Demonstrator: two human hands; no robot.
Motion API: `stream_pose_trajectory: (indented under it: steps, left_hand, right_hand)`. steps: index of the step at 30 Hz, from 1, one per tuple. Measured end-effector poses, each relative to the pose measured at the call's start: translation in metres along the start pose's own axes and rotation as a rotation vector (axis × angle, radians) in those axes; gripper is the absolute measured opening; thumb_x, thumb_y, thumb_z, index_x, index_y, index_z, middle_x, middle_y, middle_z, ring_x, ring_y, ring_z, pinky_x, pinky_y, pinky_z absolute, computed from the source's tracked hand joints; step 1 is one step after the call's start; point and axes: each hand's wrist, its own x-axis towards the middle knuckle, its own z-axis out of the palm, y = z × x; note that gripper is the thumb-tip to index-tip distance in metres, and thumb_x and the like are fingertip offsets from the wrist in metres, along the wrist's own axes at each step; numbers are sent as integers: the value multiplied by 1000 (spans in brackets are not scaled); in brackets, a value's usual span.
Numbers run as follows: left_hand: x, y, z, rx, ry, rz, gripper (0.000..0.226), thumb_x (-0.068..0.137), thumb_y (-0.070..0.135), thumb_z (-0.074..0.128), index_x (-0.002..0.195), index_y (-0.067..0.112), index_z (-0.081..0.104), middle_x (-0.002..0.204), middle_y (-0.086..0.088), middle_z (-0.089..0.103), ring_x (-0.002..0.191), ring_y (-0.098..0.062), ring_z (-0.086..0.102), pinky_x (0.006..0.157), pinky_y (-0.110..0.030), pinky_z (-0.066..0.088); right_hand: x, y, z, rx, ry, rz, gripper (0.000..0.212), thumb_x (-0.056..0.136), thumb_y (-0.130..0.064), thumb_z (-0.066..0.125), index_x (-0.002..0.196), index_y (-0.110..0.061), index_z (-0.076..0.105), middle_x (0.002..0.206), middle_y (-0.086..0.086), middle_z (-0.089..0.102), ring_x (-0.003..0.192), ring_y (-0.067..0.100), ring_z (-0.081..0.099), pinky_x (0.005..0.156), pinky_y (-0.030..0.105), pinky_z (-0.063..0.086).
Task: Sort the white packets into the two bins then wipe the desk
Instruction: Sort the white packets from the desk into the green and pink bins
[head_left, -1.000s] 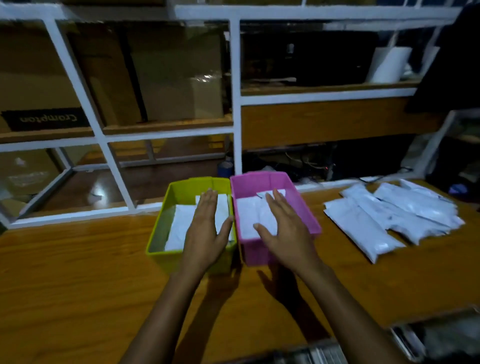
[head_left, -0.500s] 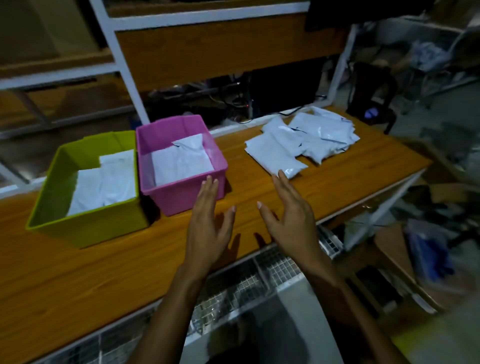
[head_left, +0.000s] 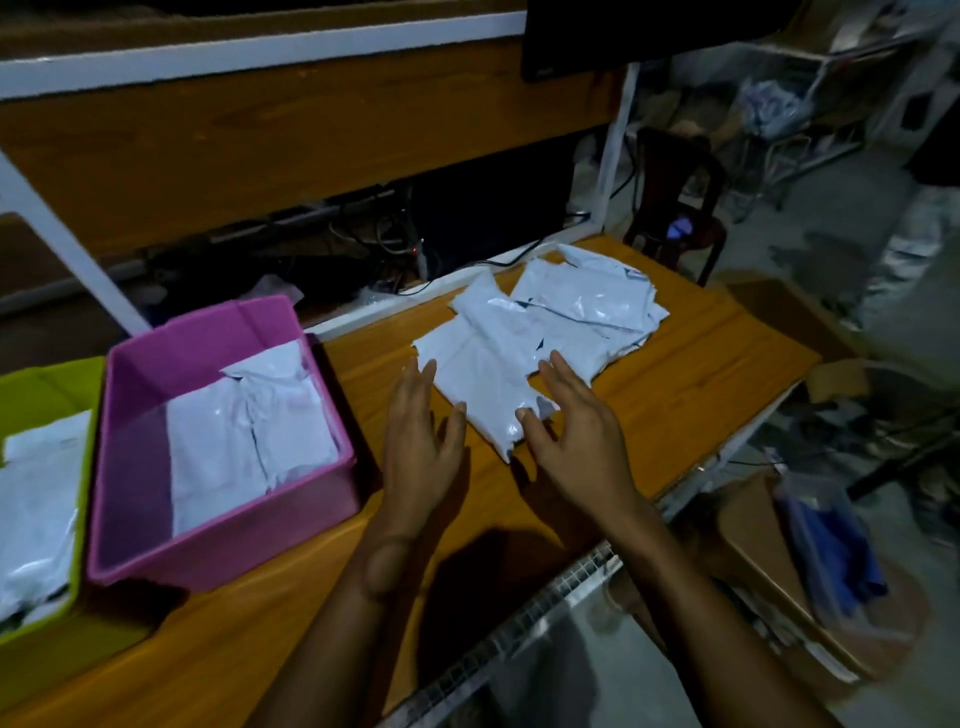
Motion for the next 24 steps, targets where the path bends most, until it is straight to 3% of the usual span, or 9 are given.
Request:
stream_pose_trajectory:
  steps: [4, 10, 15, 18, 24]
  left_hand:
    - [39, -12, 31, 30, -24, -59, 60, 93, 38, 47, 147, 15, 35, 158, -5, 25, 146, -19, 21, 118, -37, 24]
    - [83, -30, 86, 84, -11, -211, 66, 96, 29, 53, 150, 9, 24, 160, -13, 15, 148, -28, 13, 118, -47, 22]
    - [105, -54, 133, 209, -120, -420, 80, 93, 58, 40, 153, 14, 9, 161, -17, 2, 148, -34, -2, 119, -47, 5]
    - [115, -55, 148, 229, -88, -503, 83, 91, 64, 42, 154, 19, 10, 161, -14, 0, 148, -36, -3, 117, -51, 7]
    - [126, -55, 165, 392, -71, -595, 81, 86, 71, 38, 153, 33, 15, 163, -4, 1, 146, -42, 1, 113, -60, 13]
  right_hand:
    - [42, 24, -3, -8, 13, 37, 56, 94, -33, 59, 144, -13, 42, 156, 1, 31, 137, 18, 39, 105, 29, 38]
    - [116, 75, -5, -48, -18, 54, 56, 93, -30, 58, 144, -12, 42, 153, 4, 36, 140, 20, 35, 110, 31, 31]
    - [186, 138, 1, -105, -108, 36, 48, 96, -16, 53, 142, -6, 43, 152, 13, 37, 140, 28, 34, 113, 37, 30]
    - [230, 177, 8, -274, -213, -34, 49, 95, -14, 50, 143, -7, 41, 153, 15, 34, 144, 29, 27, 115, 43, 28]
    - [302, 226, 3, -688, -477, -320, 61, 92, -32, 55, 148, -22, 32, 159, 6, 19, 148, 26, 9, 117, 49, 12]
